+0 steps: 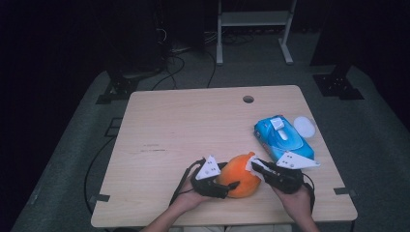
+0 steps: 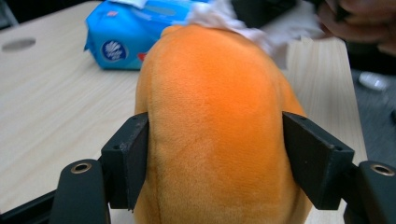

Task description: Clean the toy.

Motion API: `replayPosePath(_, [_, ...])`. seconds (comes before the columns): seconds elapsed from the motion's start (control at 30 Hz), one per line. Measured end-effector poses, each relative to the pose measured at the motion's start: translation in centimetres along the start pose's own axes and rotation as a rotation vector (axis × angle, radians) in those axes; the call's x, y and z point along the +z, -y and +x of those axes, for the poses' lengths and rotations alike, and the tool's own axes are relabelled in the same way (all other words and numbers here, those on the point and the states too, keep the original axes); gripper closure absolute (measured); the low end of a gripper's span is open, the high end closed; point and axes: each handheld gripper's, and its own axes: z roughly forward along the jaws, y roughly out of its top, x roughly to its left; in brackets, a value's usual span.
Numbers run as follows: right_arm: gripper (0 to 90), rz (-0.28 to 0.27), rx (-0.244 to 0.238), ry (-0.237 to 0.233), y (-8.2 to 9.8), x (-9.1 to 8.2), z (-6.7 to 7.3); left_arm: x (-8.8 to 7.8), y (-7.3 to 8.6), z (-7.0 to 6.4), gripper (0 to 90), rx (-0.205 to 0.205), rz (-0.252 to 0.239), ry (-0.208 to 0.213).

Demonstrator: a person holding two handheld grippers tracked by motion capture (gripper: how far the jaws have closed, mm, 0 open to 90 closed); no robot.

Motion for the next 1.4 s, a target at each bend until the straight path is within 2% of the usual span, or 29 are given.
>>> replayPosePath(0.1, [77.7, 0.005, 0.015, 0.005, 0.2, -0.3, -0.6, 0.0, -0.2, -0.3, 26.3, 0.026, -0.007, 0.017])
replayPosePath(0.13, [77.8, 0.005, 0.014, 0.002, 0.3, -0.5, -0.6, -0.1, -0.2, -0.2, 24.1, 0.007, -0.021, 0.033])
replayPosePath(0.2, [77.7, 0.013, -0.007, -0.01, 0.3, -0.6, 0.0, -0.4, -0.2, 0.4, 17.2, -0.094, -0.066, 0.068])
replayPosePath(0.23, [77.7, 0.016, -0.017, -0.036, 0.3, -0.7, 0.3, -0.5, -0.2, 0.6, 16.9, -0.132, -0.081, 0.082])
replayPosePath(0.27, [77.7, 0.011, -0.028, -0.07, 0.3, -0.8, 0.7, -0.5, -0.2, 0.6, 17.2, -0.135, -0.076, 0.085])
replayPosePath(0.3, [77.7, 0.013, -0.044, -0.081, 0.2, -0.9, 1.1, -0.5, -0.2, 0.5, 20.6, -0.109, -0.068, 0.078])
replayPosePath(0.37, [77.7, 0.017, -0.065, -0.067, 0.0, -0.9, 1.4, -0.5, -0.2, 0.1, 27.5, -0.077, -0.066, 0.062])
replayPosePath(0.47, [77.5, -0.003, -0.011, -0.054, 0.0, -0.8, 0.3, -0.1, -0.5, -1.1, 31.4, -0.001, -0.055, 0.041])
replayPosePath(0.57, [77.4, -0.007, 0.053, -0.028, 0.4, -0.9, -0.9, 0.1, -0.6, -1.8, 31.5, 0.047, -0.048, 0.037])
replayPosePath(0.63, [77.4, -0.004, 0.076, -0.009, 0.6, -1.1, -1.5, 0.2, -0.7, -2.1, 31.4, 0.057, -0.048, 0.035])
replayPosePath(0.7, [77.5, -0.003, 0.083, -0.009, 0.5, -1.3, -1.3, 0.3, -0.7, -2.2, 31.1, 0.065, -0.047, 0.037])
replayPosePath(0.8, [77.5, -0.016, 0.018, -0.054, -0.3, -1.2, 0.3, 0.4, -0.6, -2.4, 30.8, 0.078, -0.052, 0.045])
replayPosePath(0.83, [77.5, -0.009, -0.003, -0.049, -0.5, -1.1, 0.7, 0.4, -0.6, -2.4, 29.3, 0.075, -0.062, 0.056])
replayPosePath(0.87, [77.5, -0.001, -0.022, -0.047, -0.6, -0.9, 0.9, 0.2, -0.5, -2.1, 26.9, 0.059, -0.081, 0.075])
replayPosePath(0.9, [77.6, 0.007, -0.018, -0.056, -0.5, -0.7, 0.7, 0.1, -0.5, -1.8, 24.1, 0.04, -0.098, 0.088])
replayPosePath(0.93, [77.6, 0.013, -0.009, -0.064, -0.4, -0.7, 0.5, -0.2, -0.3, -1.2, 21.7, -0.003, -0.132, 0.107])
replayPosePath(0.97, [77.7, 0.019, -0.007, -0.075, -0.3, -0.7, 0.3, -0.3, -0.3, -0.7, 18.4, -0.037, -0.134, 0.104])
replayPosePath(1.03, [77.7, 0.018, -0.01, -0.107, -0.3, -1.0, 0.3, 0.0, -0.2, -0.1, 9.4, -0.083, -0.105, 0.112])
replayPosePath(1.1, [77.7, 0.02, -0.03, -0.128, -0.3, -1.2, 0.6, 0.5, 0.1, -0.1, 8.9, -0.106, -0.075, 0.157])
replayPosePath(1.13, [77.6, 0.026, -0.036, -0.128, -0.3, -1.2, 0.6, 0.6, 0.2, -0.2, 10.1, -0.097, -0.06, 0.16])
replayPosePath(1.2, [77.6, 0.032, -0.033, -0.107, -0.3, -1.2, 0.4, 0.6, 0.0, -0.9, 19.0, -0.043, -0.052, 0.134])
replayPosePath(1.27, [77.5, 0.024, 0.003, -0.084, 0.0, -1.4, -0.5, 0.6, -0.2, -1.2, 24.3, -0.012, -0.046, 0.118])
replayPosePath(1.4, [77.6, 0.032, 0.079, -0.021, 0.7, -1.7, -2.4, 0.6, -0.3, -2.0, 25.6, 0.041, -0.041, 0.102])
